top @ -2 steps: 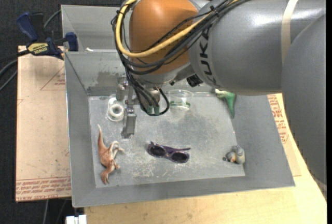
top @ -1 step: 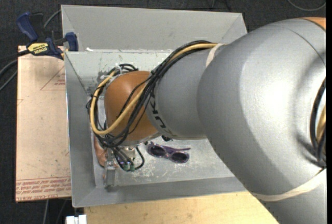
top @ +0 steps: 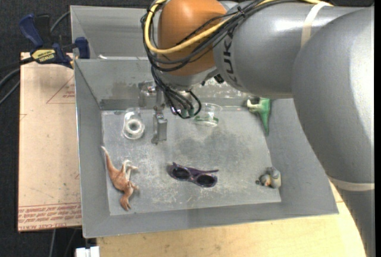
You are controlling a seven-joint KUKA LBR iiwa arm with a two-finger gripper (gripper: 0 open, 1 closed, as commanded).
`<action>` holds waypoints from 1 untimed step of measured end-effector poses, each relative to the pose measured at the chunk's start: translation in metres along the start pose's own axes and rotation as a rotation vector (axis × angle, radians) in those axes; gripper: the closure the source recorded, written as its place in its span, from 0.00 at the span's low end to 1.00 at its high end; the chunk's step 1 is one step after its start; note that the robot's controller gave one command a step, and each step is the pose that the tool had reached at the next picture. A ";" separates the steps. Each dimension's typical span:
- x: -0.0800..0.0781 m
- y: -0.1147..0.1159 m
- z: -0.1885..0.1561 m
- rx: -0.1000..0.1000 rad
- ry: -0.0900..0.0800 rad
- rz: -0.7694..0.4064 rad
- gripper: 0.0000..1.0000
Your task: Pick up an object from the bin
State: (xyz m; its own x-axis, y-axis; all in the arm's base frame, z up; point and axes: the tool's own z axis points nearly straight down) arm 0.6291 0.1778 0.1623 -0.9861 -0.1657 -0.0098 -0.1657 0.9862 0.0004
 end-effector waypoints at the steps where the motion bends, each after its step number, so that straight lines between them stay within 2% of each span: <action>1: 0.103 0.080 0.082 -0.002 0.013 0.147 0.00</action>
Offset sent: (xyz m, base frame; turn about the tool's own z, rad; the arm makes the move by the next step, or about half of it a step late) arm 0.0121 0.0198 -0.0923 0.1917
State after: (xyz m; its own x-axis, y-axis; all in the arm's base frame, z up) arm 0.5152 0.2401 0.0793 -0.9998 -0.0199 0.0035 -0.0199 0.9998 0.0033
